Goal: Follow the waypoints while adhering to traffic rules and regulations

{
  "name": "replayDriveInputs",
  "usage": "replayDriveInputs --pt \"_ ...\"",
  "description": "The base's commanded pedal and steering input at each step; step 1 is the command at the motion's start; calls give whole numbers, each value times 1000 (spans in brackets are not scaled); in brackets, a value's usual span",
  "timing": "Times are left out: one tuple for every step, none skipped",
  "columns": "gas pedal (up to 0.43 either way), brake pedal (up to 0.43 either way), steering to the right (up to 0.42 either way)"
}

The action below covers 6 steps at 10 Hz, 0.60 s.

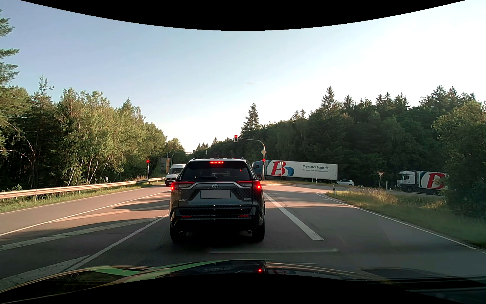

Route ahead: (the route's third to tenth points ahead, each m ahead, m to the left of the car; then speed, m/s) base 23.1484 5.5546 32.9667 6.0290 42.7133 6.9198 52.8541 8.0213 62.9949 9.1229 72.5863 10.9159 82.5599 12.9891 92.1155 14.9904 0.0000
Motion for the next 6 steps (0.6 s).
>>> replayDriveInputs --pt "0 250 -11" --pt "0 250 -11" --pt "0 250 -11" --pt "0 250 -11" --pt "0 250 -11" --pt "0 250 -11"
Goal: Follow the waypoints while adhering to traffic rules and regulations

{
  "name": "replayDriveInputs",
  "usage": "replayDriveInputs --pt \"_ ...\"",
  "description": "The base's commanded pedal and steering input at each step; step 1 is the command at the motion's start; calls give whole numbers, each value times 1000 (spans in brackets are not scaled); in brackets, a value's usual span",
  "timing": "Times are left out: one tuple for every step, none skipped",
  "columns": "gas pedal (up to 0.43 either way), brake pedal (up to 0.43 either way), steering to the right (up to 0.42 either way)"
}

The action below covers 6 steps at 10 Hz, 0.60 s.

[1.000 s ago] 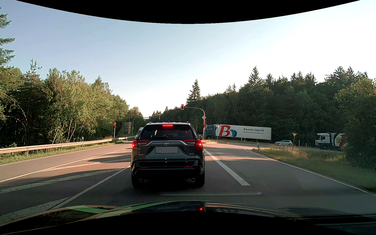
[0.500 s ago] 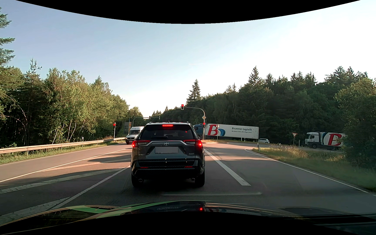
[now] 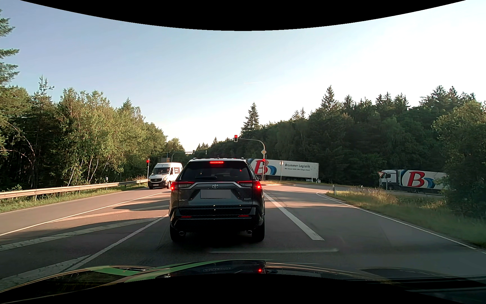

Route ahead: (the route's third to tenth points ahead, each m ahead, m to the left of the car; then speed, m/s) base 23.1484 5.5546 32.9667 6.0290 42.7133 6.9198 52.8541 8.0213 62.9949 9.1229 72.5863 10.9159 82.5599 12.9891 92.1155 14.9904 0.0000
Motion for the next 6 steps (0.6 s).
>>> replayDriveInputs --pt "0 250 -11" --pt "0 250 -11" --pt "0 250 -11" --pt "0 250 -11" --pt "0 250 -11" --pt "0 250 -11"
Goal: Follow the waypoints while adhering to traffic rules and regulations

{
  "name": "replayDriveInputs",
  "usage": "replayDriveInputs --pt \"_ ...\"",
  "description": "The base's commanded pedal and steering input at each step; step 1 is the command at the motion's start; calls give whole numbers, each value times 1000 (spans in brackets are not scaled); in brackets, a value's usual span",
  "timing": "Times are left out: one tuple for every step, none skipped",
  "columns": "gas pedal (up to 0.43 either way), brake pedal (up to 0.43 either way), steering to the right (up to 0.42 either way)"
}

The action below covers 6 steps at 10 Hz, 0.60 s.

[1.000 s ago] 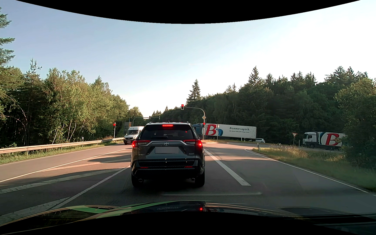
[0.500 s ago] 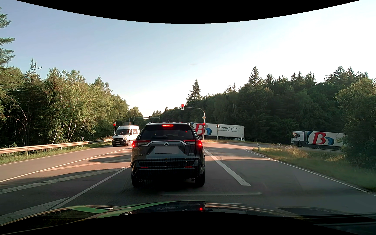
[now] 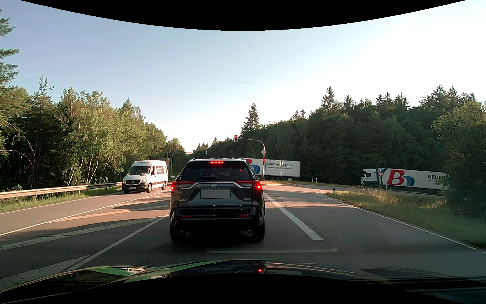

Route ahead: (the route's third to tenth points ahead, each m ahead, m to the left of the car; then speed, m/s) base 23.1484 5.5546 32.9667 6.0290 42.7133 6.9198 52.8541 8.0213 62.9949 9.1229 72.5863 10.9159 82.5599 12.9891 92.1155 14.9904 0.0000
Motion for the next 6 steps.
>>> replayDriveInputs --pt "0 250 -11" --pt "0 250 -11" --pt "0 250 -11" --pt "0 250 -11" --pt "0 250 -10" --pt "0 250 -11"
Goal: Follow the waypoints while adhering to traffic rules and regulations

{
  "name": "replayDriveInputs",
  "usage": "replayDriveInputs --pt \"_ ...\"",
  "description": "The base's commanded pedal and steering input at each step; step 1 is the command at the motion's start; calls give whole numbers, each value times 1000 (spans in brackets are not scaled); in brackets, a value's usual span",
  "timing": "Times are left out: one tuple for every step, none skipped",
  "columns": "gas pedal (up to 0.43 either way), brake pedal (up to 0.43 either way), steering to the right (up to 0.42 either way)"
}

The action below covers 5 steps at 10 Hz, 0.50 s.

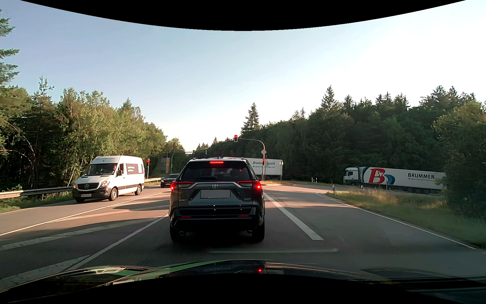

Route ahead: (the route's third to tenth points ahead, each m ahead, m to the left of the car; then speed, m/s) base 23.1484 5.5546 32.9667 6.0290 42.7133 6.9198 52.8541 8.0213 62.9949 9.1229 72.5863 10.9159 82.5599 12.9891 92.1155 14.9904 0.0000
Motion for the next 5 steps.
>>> replayDriveInputs --pt "0 250 -11" --pt "0 250 -11" --pt "0 250 -11" --pt "0 250 -11" --pt "0 250 -11"
